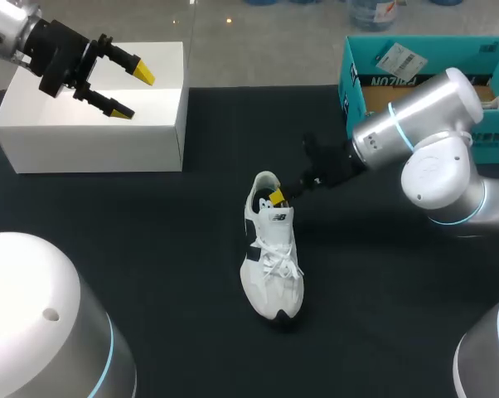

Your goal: Take the shoe out of the shoebox, open the shoe tongue, remove and reinsert the insole, then place the shoe into the shoebox

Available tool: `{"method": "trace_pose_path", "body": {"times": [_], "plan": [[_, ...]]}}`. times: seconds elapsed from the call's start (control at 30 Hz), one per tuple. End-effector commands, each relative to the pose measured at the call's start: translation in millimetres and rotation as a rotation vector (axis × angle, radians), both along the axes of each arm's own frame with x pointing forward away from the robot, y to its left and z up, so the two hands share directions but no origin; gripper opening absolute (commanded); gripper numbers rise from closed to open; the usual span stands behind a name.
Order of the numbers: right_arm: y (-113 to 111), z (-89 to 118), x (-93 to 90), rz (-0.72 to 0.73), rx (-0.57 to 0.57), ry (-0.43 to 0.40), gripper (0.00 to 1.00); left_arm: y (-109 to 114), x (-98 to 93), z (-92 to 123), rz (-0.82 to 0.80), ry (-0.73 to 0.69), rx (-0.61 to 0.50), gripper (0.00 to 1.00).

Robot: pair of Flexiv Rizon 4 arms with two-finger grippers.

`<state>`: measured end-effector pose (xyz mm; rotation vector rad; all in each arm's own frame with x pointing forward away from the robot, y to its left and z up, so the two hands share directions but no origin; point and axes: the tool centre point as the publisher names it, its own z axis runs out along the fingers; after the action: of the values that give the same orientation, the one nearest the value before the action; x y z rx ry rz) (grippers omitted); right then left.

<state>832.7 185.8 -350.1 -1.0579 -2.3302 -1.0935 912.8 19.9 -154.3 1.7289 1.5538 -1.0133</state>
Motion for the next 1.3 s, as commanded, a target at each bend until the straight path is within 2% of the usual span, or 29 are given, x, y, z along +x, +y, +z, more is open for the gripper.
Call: {"method": "trace_pose_path", "body": {"times": [0.03,0.37,0.5,0.53,0.57,0.6,0.67,0.73,0.9,1.3], "plan": [[-0.3,20.3,-8.0,-0.027,-0.038,-0.018,1.0,0.4,0.2,0.1,-0.001,0.0,0.002,1.0],[-1.2,52.2,-7.1,-0.097,-0.114,-0.013,1.0,0.4,0.2,0.1,-0.001,0.0,0.002,1.0],[2.2,63.2,-2.8,-0.165,-0.17,0.033,1.0,0.4,0.2,0.1,-0.001,0.0,0.002,1.0],[2.8,64.8,-1.7,-0.195,-0.185,0.038,0.95,0.4,0.2,0.1,-0.001,0.0,0.002,1.0],[2.8,65.9,-0.5,-0.221,-0.189,0.045,0.71,0.4,0.2,0.1,-0.001,0.0,0.002,1.0],[2.8,67.7,1.1,-0.246,-0.186,0.042,0.38,0.4,0.2,0.1,-0.001,0.0,0.002,1.0],[3.0,69.2,3.0,-0.288,-0.202,0.04,0.0,0.4,0.2,0.1,-0.001,0.0,0.002,1.0],[3.5,70.1,4.6,-0.316,-0.21,0.028,0.0,0.4,0.2,0.1,-0.001,0.0,0.002,1.0],[6.1,70.9,6.2,-0.346,-0.35,0.05,0.0,0.4,0.2,0.1,-0.001,0.0,0.002,1.0],[6.1,70.9,6.2,-0.346,-0.35,0.05,0.0,0.4,0.2,0.1,-0.001,0.0,0.002,1.0]]}}
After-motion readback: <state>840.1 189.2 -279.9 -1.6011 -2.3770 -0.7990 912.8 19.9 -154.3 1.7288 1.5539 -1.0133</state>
